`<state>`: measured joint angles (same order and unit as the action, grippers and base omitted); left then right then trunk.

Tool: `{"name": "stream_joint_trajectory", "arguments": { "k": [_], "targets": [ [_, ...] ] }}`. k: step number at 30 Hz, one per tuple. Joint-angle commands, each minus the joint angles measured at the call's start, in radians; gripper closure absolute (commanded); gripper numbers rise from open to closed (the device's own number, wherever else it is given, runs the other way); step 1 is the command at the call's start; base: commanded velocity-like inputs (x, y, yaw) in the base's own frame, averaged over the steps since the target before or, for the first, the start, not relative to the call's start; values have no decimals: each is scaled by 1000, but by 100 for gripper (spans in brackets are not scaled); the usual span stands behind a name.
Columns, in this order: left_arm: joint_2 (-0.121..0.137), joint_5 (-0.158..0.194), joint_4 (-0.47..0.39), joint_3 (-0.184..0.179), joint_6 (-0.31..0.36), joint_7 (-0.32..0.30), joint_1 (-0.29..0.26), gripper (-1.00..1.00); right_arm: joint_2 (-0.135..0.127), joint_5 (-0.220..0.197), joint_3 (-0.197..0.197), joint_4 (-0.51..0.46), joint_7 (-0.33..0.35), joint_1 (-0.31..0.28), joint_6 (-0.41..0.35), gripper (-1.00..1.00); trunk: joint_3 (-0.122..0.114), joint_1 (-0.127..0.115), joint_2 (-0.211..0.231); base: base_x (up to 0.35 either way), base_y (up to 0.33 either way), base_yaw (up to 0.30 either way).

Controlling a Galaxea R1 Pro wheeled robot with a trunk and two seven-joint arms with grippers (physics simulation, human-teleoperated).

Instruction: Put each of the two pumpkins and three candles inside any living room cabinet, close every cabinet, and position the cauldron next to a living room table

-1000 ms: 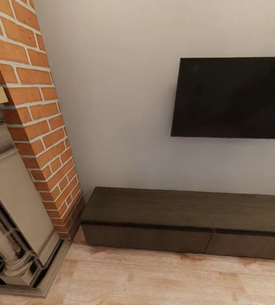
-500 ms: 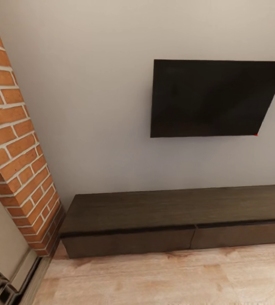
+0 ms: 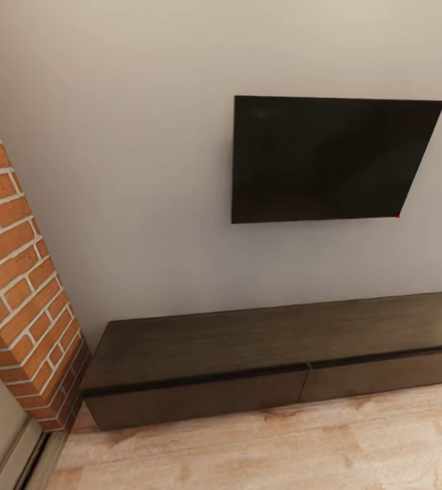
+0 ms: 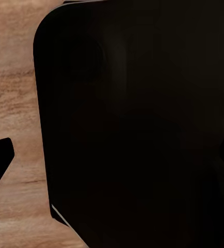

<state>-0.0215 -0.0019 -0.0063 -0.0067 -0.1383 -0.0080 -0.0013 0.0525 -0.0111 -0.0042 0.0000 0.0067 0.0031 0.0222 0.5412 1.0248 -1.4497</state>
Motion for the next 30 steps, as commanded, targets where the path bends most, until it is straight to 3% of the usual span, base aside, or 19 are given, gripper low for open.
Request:
{"name": "stream_joint_trajectory", "arguments": {
  "k": [1, 17, 24, 30],
  "targets": [
    [0, -1, 0, -1, -3, -1, 0, -100, 0, -1, 0, 0, 0, 0, 2, -100, 1, 0, 0, 78, -101, -2],
    [0, 2, 0, 11, -3, 4, 0, -100, -2, -1, 0, 0, -1, 0, 2, -100, 1, 0, 0, 139, -42, 120],
    [-2, 9, -10, 19, -1, 112, 0, -100, -1, -4, -2, 0, -4, 0, 3, -100, 1, 0, 0, 62, 0, 3],
    [-2, 21, -112, 44, 15, 134, 0, -100, -15, 3, 1, -1, -6, 0, 6, -100, 1, 0, 0, 4, 0, 0]
  ]
}}
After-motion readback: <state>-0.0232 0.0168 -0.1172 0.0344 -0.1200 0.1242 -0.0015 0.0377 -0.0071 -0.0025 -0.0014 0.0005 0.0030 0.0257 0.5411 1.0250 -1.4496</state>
